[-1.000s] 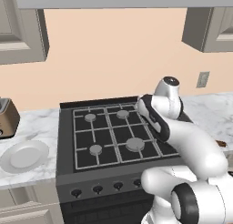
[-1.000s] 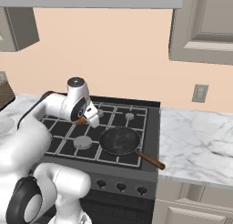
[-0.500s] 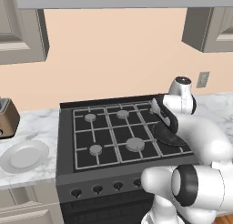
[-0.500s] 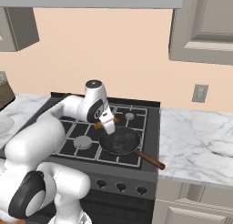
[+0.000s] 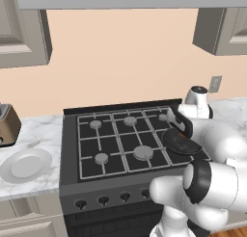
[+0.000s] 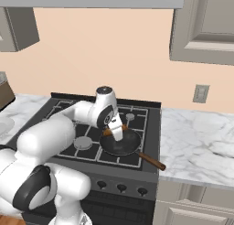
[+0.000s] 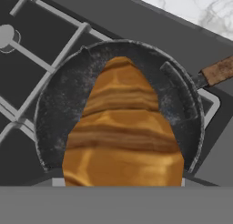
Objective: Pick the croissant and place it on the pan. Then turn on the stove to warm the croissant.
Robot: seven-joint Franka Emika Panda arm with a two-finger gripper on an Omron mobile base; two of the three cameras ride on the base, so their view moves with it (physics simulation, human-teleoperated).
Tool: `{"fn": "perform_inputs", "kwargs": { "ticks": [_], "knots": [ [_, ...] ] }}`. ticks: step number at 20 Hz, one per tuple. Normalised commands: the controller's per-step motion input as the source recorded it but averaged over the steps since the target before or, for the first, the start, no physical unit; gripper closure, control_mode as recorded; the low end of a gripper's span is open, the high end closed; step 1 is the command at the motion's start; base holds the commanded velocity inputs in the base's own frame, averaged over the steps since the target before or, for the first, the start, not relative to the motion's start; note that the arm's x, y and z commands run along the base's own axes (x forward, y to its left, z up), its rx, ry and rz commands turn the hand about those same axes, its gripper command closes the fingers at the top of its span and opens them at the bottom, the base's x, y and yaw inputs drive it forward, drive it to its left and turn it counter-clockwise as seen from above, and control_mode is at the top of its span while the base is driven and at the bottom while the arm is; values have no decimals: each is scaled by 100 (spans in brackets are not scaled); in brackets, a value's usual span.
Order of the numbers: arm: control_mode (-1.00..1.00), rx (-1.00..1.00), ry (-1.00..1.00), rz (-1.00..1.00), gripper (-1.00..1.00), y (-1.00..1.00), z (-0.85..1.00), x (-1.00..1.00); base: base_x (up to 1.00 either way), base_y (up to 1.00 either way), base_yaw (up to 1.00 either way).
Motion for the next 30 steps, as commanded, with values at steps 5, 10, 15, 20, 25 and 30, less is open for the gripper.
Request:
{"fn": "perform_inputs", "kwargs": {
  "ticks": [5,10,15,20,25,30],
  "knots": [
    [-100,0,0,0,100,-12,-42,0,0,0,0],
    [-100,0,0,0,100,-3,-32,0,0,0,0],
    [-100,0,0,0,100,0,-23,1,0,0,0],
    [-100,0,2,0,100,-6,-18,3,0,0,0],
    [-100,0,2,0,100,-7,-17,9,0,0,0],
    [-100,0,0,0,100,-3,-20,17,0,0,0]
  ]
}}
